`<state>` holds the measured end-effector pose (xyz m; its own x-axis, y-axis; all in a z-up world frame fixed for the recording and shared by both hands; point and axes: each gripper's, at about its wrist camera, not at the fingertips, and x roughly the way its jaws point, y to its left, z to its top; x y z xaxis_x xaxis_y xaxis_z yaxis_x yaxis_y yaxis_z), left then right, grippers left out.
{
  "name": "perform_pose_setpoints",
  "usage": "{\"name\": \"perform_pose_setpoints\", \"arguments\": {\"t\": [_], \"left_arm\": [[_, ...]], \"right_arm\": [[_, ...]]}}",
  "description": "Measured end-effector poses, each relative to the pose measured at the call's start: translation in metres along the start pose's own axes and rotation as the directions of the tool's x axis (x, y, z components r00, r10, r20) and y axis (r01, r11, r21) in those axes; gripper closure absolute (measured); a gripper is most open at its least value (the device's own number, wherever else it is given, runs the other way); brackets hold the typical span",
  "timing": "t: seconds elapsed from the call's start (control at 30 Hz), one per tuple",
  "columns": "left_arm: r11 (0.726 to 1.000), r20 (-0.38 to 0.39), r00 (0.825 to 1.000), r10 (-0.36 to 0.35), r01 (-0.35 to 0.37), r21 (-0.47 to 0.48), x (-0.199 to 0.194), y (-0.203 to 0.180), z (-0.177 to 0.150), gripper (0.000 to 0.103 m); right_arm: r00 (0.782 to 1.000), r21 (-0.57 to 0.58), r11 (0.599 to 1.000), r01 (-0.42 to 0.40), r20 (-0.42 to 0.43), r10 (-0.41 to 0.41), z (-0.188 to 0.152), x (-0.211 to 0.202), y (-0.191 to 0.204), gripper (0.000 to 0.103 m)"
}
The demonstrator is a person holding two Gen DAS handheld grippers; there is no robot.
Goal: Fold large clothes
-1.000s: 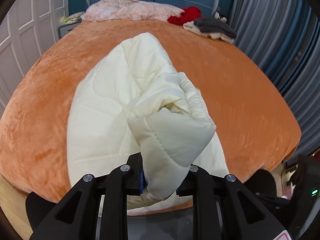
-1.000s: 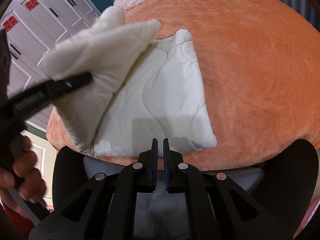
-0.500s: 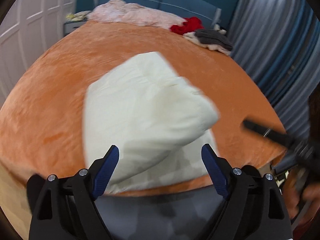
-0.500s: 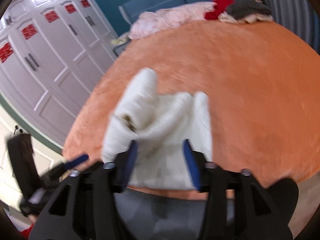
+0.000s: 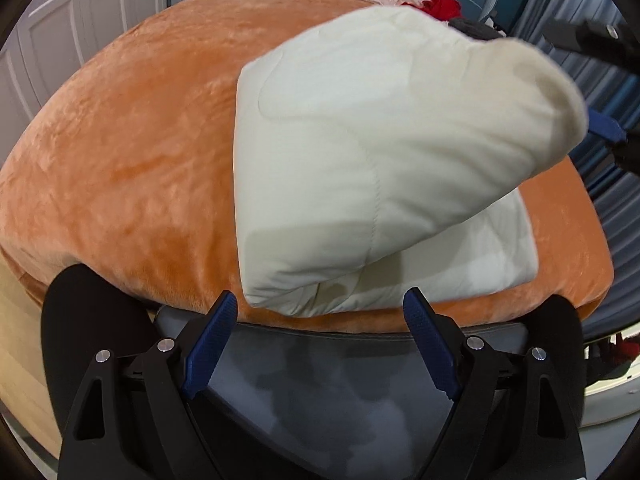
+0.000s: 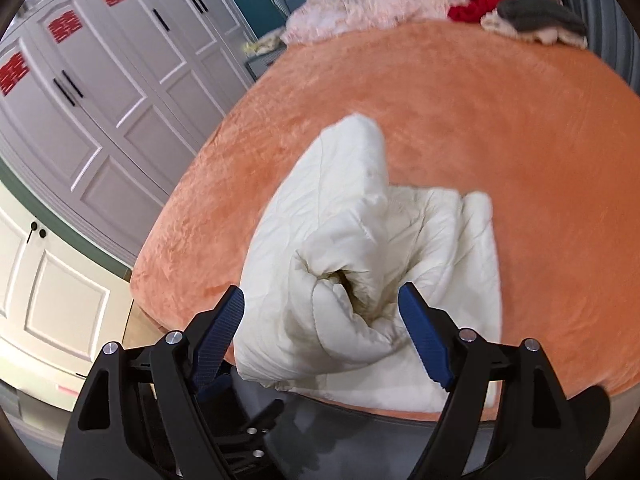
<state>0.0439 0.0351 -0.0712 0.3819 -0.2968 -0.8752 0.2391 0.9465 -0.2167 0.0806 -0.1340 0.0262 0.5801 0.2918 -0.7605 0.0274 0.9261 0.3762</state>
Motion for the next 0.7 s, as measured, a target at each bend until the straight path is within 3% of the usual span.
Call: {"name": "perform_pose_setpoints", "arguments": {"t": [0.1,0.17,0.2,0.23,0.27,0.3,0.47,0.53,0.7], "left_arm": [[1.0,-0.001,1.0,0.025,-0.025,-0.015,0.009,0.008,-0.002,0.021],[0.999,0.008,0.999,0.034,-0.034,-0.028,0.012,0.014,-0.002,0.022],[0.998,0.013,0.999,0.049,-0.049,-0.031,0.014,0.016,0.0,0.023],[0.997,0.013,0.998,0.068,-0.067,-0.031,0.015,0.018,0.001,0.031],[0.997,0.009,0.997,0.076,-0.076,-0.029,0.016,0.02,0.002,0.042],[0.995,-0.007,0.996,0.093,-0.093,-0.024,0.019,0.021,0.005,0.046],[1.0,-0.02,1.0,0.007,-0.007,-0.019,0.014,0.021,0.009,0.071],[1.0,-0.02,1.0,-0.002,0.002,0.011,0.012,0.01,0.009,0.077],[0.999,-0.023,1.0,0.017,-0.016,0.043,0.013,-0.008,0.01,0.078]], "right_arm": [[0.999,-0.011,1.0,0.024,-0.03,-0.024,-0.002,0.009,0.003,0.046],[0.998,-0.032,0.998,0.049,-0.028,-0.05,-0.002,0.009,0.004,0.074],[0.999,-0.035,0.999,0.04,-0.029,-0.041,-0.002,0.009,0.004,0.079],[0.999,-0.027,0.999,0.029,-0.026,-0.03,-0.001,0.006,0.003,0.083],[0.999,-0.026,0.999,0.026,-0.018,-0.026,-0.001,0.002,0.002,0.085],[0.999,-0.034,0.999,0.034,-0.002,-0.034,-0.002,-0.004,0.002,0.086],[0.993,-0.038,0.994,0.104,0.067,-0.101,-0.027,-0.039,-0.013,0.087],[0.987,-0.013,0.989,0.147,0.06,-0.146,-0.039,-0.043,-0.029,0.087],[0.979,0.069,0.976,0.206,-0.01,-0.206,-0.066,-0.033,-0.075,0.087]]}}
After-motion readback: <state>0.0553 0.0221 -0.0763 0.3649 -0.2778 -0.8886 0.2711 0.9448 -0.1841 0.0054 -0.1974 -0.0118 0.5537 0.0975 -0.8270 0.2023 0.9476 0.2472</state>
